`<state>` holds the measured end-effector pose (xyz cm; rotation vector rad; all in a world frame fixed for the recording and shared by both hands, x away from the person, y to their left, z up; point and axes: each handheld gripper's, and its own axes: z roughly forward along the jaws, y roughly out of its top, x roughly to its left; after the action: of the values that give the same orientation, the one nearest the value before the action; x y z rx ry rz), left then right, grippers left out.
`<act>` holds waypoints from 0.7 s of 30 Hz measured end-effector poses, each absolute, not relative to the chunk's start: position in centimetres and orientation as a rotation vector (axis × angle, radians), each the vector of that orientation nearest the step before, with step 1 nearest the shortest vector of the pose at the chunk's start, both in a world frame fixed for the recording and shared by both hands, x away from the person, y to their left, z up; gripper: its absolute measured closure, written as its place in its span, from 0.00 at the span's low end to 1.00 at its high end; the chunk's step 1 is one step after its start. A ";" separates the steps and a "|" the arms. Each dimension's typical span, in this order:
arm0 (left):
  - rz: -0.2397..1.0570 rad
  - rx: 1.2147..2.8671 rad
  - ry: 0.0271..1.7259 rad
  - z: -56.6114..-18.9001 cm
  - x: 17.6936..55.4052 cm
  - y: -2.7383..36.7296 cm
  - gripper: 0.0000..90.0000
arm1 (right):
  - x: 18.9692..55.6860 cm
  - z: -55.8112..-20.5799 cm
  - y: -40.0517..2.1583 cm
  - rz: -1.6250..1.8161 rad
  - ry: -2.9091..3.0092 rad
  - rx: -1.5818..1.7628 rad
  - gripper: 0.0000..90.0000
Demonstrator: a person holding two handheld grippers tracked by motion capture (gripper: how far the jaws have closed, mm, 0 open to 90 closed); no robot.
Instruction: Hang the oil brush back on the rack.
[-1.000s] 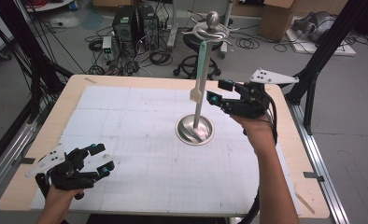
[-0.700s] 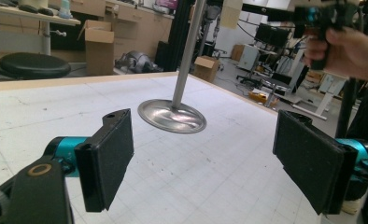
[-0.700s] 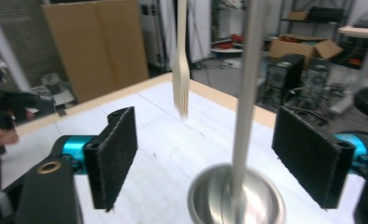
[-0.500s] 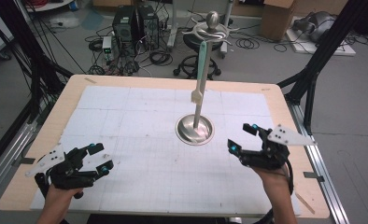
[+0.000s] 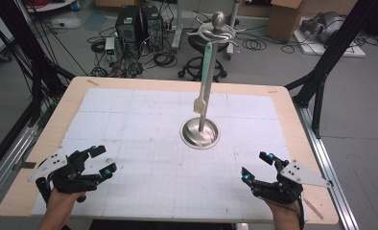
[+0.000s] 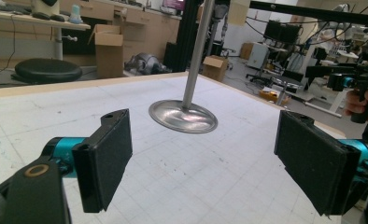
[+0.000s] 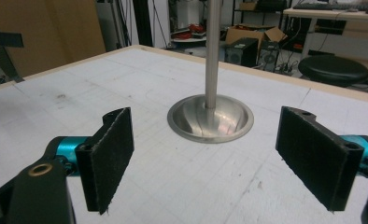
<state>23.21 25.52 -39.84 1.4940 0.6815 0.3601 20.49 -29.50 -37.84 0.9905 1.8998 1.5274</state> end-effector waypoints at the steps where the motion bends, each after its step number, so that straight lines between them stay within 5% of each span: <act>1: 0.357 1.494 0.686 -39.9 23.2 25.5 0.22 | 20.4 -38.1 -29.6 1.527 1.905 0.999 0.21; 21: 0.366 1.506 0.697 -40.0 23.0 25.7 0.22 | 19.6 -39.1 -30.5 1.565 1.868 1.061 0.21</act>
<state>22.98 25.65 -39.99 1.5062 0.6972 0.3659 19.56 -30.48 -39.06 1.0614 1.8683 1.5648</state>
